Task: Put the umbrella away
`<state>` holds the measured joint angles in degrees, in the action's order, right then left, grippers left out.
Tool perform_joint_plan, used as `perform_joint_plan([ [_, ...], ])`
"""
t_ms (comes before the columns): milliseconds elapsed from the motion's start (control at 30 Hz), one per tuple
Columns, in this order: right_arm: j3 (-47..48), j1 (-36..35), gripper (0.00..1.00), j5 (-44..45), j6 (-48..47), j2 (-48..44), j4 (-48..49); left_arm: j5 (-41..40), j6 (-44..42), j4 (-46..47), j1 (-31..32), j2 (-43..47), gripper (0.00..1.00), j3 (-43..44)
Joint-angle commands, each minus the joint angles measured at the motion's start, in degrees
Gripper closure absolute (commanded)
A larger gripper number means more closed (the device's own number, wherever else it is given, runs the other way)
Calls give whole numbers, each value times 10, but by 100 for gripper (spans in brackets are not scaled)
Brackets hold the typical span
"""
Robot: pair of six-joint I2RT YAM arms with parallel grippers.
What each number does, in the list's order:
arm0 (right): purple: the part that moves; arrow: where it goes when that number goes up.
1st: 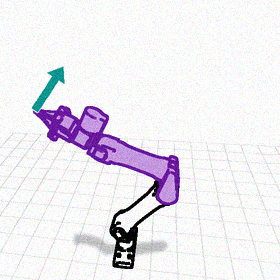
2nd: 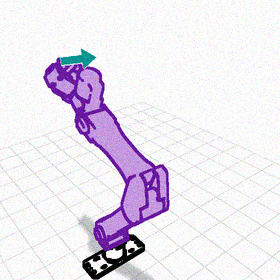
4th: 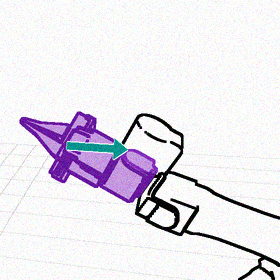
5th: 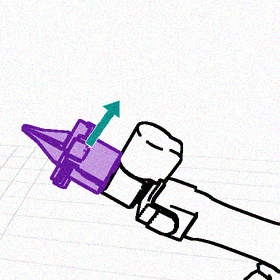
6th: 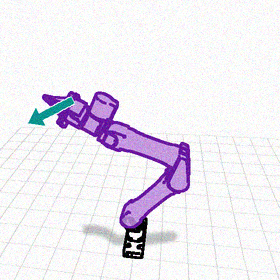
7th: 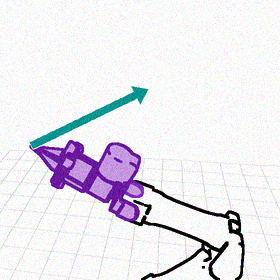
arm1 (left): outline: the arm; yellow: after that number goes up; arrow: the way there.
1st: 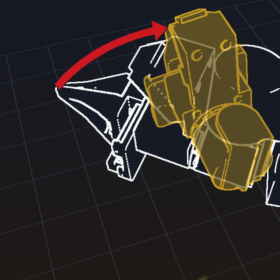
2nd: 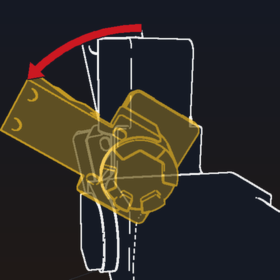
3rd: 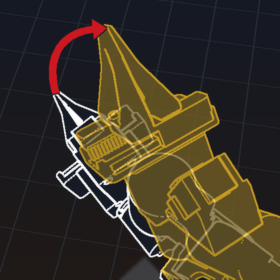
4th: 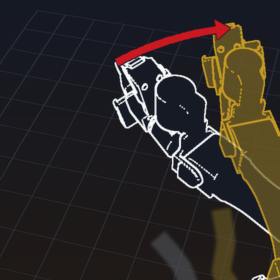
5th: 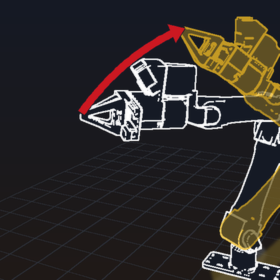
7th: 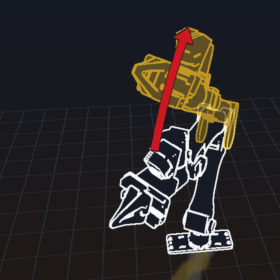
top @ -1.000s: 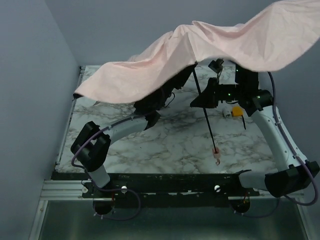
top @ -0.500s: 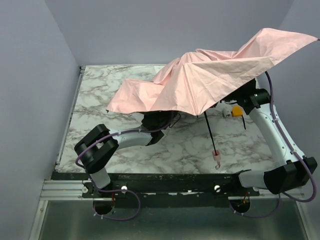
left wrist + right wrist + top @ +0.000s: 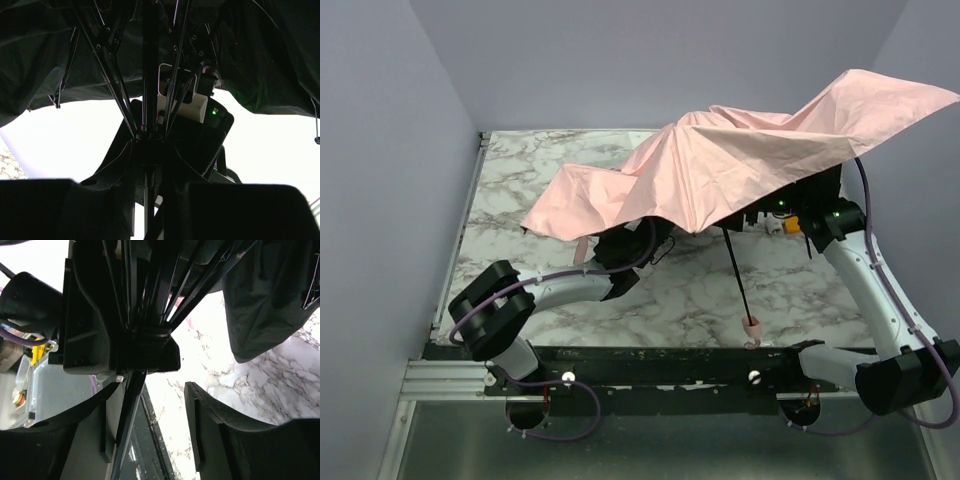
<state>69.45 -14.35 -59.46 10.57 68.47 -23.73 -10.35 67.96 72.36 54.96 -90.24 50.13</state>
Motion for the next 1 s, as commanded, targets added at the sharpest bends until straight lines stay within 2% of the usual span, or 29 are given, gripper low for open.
perform_joint_plan([
  [0, -6, 9, 40, 5, -20, -20, 18, 26, -12, -6, -15, 41, 100, 29],
  [233, -4, 13, 29, -7, -32, -46, -26, 30, -24, 2, -44, 59, 100, 15],
  [467, -31, 16, 29, -26, -19, -52, -38, 44, -65, -15, -70, 70, 100, 44],
  [800, -84, 16, 34, -47, -5, -61, -40, -9, -171, -60, -84, 76, 100, 121],
  [900, -83, 16, 43, -55, -1, -64, -37, -22, -196, -65, -87, 72, 100, 143],
  [933, -81, 16, 54, -57, 1, -63, -35, -24, -197, -66, -89, 70, 100, 146],
  [967, -79, 16, 70, -64, 5, -61, -31, -23, -198, -66, -90, 68, 100, 149],
])
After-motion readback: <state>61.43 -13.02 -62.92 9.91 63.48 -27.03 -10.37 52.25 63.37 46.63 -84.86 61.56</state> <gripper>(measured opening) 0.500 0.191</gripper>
